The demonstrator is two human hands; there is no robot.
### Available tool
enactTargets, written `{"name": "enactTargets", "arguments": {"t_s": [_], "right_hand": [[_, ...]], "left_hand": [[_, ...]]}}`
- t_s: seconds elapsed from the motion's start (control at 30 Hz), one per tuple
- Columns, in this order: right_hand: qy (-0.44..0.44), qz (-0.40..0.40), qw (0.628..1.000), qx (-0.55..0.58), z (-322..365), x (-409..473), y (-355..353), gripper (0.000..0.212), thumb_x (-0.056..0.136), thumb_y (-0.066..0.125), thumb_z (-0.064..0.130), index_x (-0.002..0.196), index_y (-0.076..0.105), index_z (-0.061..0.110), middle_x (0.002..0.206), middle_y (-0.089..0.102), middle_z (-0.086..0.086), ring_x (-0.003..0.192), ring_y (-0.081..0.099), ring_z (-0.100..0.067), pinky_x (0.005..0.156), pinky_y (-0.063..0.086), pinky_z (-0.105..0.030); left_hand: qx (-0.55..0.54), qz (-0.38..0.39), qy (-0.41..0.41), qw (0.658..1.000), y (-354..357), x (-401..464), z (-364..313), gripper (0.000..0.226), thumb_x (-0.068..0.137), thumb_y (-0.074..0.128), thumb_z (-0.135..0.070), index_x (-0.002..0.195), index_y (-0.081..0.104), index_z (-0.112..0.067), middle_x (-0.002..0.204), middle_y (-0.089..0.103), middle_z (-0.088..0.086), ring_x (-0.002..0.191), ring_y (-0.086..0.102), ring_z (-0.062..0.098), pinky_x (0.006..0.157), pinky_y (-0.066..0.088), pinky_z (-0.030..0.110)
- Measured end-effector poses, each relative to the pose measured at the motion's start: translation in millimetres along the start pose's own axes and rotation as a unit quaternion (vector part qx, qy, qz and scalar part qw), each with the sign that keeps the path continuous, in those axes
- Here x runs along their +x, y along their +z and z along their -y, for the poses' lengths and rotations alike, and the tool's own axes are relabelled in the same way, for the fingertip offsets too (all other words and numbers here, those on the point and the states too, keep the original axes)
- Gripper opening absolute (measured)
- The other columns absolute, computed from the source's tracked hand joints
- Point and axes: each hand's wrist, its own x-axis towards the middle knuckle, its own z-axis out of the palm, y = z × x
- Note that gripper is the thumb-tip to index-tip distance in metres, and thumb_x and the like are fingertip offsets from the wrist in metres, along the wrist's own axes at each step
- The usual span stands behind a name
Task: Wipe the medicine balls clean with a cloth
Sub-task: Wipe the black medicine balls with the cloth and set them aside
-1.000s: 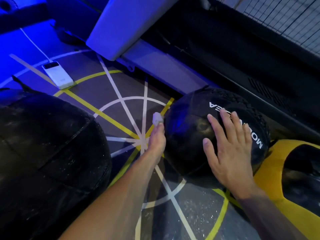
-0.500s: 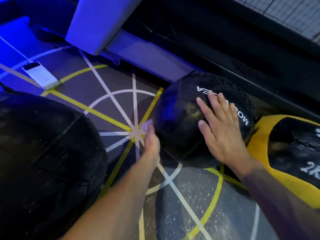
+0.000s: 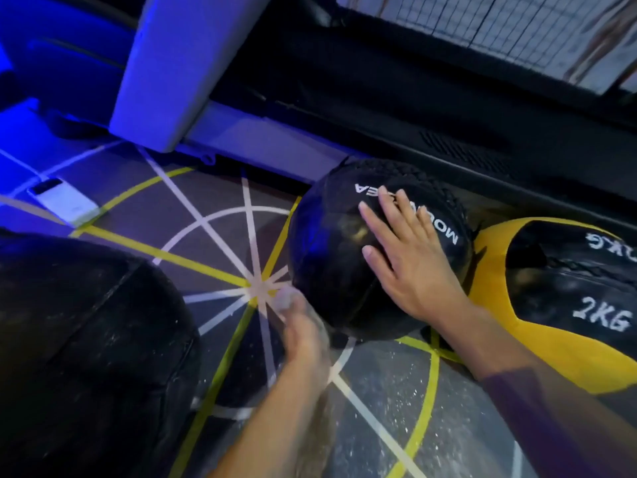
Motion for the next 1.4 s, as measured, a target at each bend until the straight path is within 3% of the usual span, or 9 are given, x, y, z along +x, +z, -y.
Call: {"name": "enactTargets", "arguments": {"t_s": [0.2,0.37,0.6,0.67,0.93,1.0,1.13,1.2,1.4], "right_hand": [[0.213,-0.136,0.953,0.166,-13.0,-58.0,8.0,0.076,0.101,0.044,0.058,0.163,0.011,0.029,0.171,-0.004,0.01,0.157,-0.004,-0.011,0.128,0.002,-0.046],[0.371,-0.121,0.832,0.393,-6.7,-84.3,30.5,0.094,0.085,0.054,0.072,0.156,-0.004,0.053,0.168,-0.007,0.023,0.154,-0.002,-0.001,0.126,0.015,-0.038],[0.313,-0.143,0.851,0.397,-31.8,-97.2,48.5,0.094,0.085,0.058,0.073,0.156,0.0,0.055,0.165,-0.005,0.03,0.153,-0.001,0.006,0.126,0.018,-0.037],[0.297,-0.136,0.856,0.402,-39.6,-101.9,53.3,0.096,0.083,0.067,0.061,0.155,0.003,0.057,0.164,-0.005,0.033,0.153,-0.002,0.007,0.127,0.019,-0.043],[0.252,-0.147,0.911,0.292,5.5,-87.1,65.5,0.088,0.091,0.044,0.076,0.154,-0.014,0.056,0.163,-0.019,0.032,0.153,-0.018,0.0,0.126,0.015,-0.044],[0.244,-0.162,0.915,0.279,10.3,-83.7,70.8,0.084,0.094,0.041,0.071,0.155,-0.014,0.053,0.165,-0.018,0.029,0.154,-0.018,-0.003,0.124,0.011,-0.037],[0.237,-0.198,0.911,0.274,5.0,-88.2,82.8,0.083,0.091,0.051,0.061,0.16,0.011,0.038,0.17,-0.002,0.019,0.157,0.005,-0.018,0.123,0.025,-0.035],[0.238,-0.21,0.914,0.251,4.3,-90.0,85.8,0.081,0.09,0.052,0.059,0.159,0.017,0.037,0.169,-0.003,0.02,0.156,0.011,-0.02,0.118,0.034,-0.037],[0.264,-0.178,0.923,0.214,13.4,-84.0,81.3,0.088,0.091,0.051,0.057,0.162,0.002,0.039,0.171,-0.003,0.014,0.155,0.0,-0.016,0.111,0.044,-0.047]], "left_hand": [[0.264,0.029,0.301,0.916,27.4,12.8,-100.9,0.045,0.109,0.045,-0.031,0.146,0.053,-0.007,0.141,0.057,0.009,0.13,0.051,0.024,0.099,0.034,0.014],[0.444,0.037,0.313,0.839,80.9,22.9,-126.0,0.05,0.111,0.038,-0.034,0.143,0.048,0.003,0.149,0.049,0.023,0.139,0.044,0.039,0.111,0.035,0.04],[0.669,0.21,0.66,0.269,75.1,-38.2,-22.0,0.057,0.109,0.024,-0.039,0.162,0.021,-0.019,0.169,0.023,0.007,0.159,0.002,0.031,0.127,0.009,0.055],[0.661,0.26,0.674,0.206,70.6,-39.2,-19.7,0.056,0.107,0.03,-0.04,0.161,0.026,-0.028,0.171,0.018,-0.005,0.159,0.0,0.024,0.126,0.007,0.052],[0.522,0.055,0.524,0.671,111.2,26.0,-116.6,0.043,0.106,0.03,-0.034,0.126,0.063,-0.015,0.127,0.064,0.008,0.128,0.052,0.037,0.112,0.036,0.056],[0.594,0.057,0.568,0.567,118.3,14.4,-110.7,0.041,0.105,0.03,-0.031,0.119,0.061,-0.009,0.124,0.061,0.015,0.125,0.05,0.044,0.109,0.036,0.056],[0.71,0.299,0.616,0.167,103.1,-39.9,-62.1,0.053,0.106,0.033,-0.042,0.157,0.037,-0.031,0.167,0.026,-0.006,0.158,0.008,0.027,0.127,0.003,0.049],[0.714,0.306,0.621,0.104,122.1,-36.6,-76.0,0.052,0.105,0.03,-0.043,0.156,0.038,-0.037,0.167,0.025,-0.013,0.158,0.009,0.023,0.127,0.002,0.048],[0.706,0.092,0.439,0.548,202.8,19.1,-148.1,0.041,0.101,0.035,-0.039,0.113,0.071,-0.021,0.129,0.067,0.01,0.121,0.059,0.034,0.101,0.043,0.04]]}}
